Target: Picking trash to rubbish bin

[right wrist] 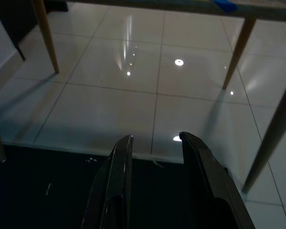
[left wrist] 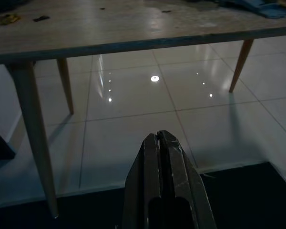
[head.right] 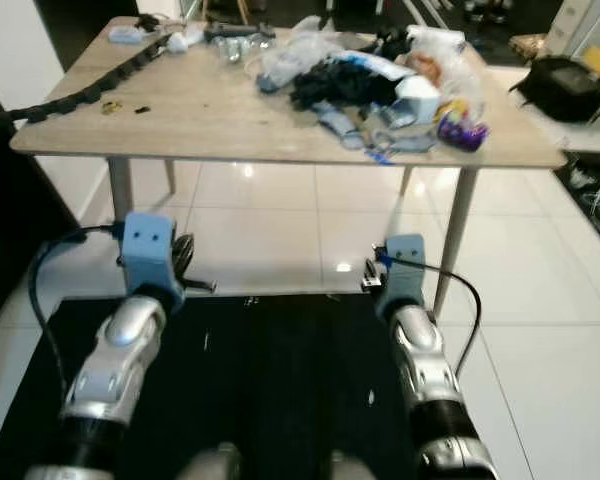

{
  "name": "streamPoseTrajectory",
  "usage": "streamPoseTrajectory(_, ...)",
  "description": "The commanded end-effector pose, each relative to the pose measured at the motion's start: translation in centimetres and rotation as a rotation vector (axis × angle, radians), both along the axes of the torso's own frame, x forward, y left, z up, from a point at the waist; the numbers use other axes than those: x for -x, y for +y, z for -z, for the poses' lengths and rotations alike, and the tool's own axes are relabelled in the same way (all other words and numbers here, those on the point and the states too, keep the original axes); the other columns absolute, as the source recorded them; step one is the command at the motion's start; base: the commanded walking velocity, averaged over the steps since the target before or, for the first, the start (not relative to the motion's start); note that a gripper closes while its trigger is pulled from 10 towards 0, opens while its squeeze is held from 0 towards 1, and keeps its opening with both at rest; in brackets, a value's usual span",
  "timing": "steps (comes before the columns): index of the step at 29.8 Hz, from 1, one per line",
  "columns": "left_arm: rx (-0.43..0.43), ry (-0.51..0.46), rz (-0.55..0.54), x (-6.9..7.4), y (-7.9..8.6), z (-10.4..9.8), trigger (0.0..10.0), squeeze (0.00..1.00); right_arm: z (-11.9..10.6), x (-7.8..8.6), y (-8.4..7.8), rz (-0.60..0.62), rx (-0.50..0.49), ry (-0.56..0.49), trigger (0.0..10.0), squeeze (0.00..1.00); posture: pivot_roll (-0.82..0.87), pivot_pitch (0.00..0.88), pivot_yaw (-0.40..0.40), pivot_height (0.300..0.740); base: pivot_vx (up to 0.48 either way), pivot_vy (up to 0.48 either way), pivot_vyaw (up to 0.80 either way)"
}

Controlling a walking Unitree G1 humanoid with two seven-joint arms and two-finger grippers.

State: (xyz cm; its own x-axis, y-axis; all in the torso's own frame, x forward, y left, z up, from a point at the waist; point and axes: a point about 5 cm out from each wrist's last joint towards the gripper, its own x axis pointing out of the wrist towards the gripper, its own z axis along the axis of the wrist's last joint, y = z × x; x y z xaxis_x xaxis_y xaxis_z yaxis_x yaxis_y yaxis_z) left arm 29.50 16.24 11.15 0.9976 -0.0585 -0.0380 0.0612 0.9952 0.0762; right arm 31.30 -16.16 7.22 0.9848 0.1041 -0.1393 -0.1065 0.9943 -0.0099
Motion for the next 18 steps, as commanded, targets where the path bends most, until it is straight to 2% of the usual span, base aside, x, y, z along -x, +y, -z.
streamPoseTrajectory(1, -0.01, 0.009, 0.001, 0.1, 0.1, 0.3, 10.0, 0.0, 0.0, 0.0, -0.8, 0.021, 0.004, 0.003, 10.0, 0.0, 0.05, 0.018, -0.03, 0.74, 0.277, 0.0, 0.0)
streamPoseTrajectory(7, -0.01, 0.009, 0.002, 0.2, 0.0, 0.3, 10.0, 0.0, -0.7, -0.3, -1.2, 0.034, -0.002, -0.021, 10.0, 0.0, 0.04, 0.015, -0.031, 0.74, 0.272, 0.0, 0.0)
streamPoseTrajectory(13, -0.008, 0.003, 0.005, 0.1, -0.1, 0.1, 10.0, 0.0, -1.8, -0.7, -1.3, 0.041, -0.002, -0.059, 10.0, 0.0, 0.04, 0.015, -0.032, 0.74, 0.275, 0.0, -0.64)
streamPoseTrajectory(18, -0.006, -0.002, 0.007, 0.1, -0.1, -0.1, 10.0, 0.0, -3.0, -1.1, -1.4, 0.049, -0.004, -0.107, 10.0, 0.0, 0.04, 0.016, -0.032, 0.74, 0.276, 0.0, 0.0)
